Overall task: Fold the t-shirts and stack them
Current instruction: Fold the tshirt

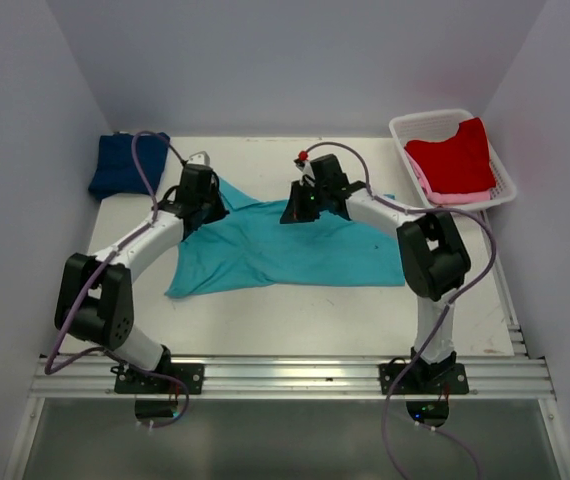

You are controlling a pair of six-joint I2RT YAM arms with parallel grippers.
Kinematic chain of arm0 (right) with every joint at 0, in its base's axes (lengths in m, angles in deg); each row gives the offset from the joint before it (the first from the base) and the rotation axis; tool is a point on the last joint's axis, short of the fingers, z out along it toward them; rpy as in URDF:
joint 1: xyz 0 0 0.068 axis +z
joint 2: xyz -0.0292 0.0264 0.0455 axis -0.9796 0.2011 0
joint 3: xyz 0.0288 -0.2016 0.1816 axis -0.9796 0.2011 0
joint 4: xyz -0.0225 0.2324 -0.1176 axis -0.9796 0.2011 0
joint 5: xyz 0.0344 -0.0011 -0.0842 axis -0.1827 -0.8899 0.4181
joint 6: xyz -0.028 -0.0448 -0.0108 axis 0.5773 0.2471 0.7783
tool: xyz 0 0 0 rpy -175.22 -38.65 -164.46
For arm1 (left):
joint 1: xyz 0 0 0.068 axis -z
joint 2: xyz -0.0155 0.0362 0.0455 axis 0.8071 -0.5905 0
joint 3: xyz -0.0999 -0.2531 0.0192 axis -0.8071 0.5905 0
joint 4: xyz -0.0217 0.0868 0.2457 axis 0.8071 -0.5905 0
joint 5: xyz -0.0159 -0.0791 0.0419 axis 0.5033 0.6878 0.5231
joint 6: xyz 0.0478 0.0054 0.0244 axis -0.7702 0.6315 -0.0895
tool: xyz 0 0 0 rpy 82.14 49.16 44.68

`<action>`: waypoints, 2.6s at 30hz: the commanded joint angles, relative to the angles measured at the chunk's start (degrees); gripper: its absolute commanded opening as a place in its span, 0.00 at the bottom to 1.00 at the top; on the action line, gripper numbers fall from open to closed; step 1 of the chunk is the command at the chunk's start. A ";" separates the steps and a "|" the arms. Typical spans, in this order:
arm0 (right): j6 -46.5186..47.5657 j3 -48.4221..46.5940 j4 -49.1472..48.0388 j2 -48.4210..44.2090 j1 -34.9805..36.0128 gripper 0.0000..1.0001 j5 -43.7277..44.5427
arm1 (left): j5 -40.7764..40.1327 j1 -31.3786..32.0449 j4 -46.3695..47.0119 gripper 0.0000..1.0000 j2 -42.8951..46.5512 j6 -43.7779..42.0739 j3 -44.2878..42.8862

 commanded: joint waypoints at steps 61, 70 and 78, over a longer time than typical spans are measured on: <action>8.96 -4.29 10.13 -7.34 4.54 0.11 32.66 | -2.81 -0.42 7.23 0.11 3.12 1.69 9.14; 7.20 8.01 8.82 -20.15 4.45 0.17 32.60 | 4.22 -6.04 10.57 0.37 -10.66 2.46 -9.86; 6.24 21.81 8.38 -36.25 4.54 0.17 32.58 | 3.17 -12.29 2.93 0.38 -27.01 4.59 -25.85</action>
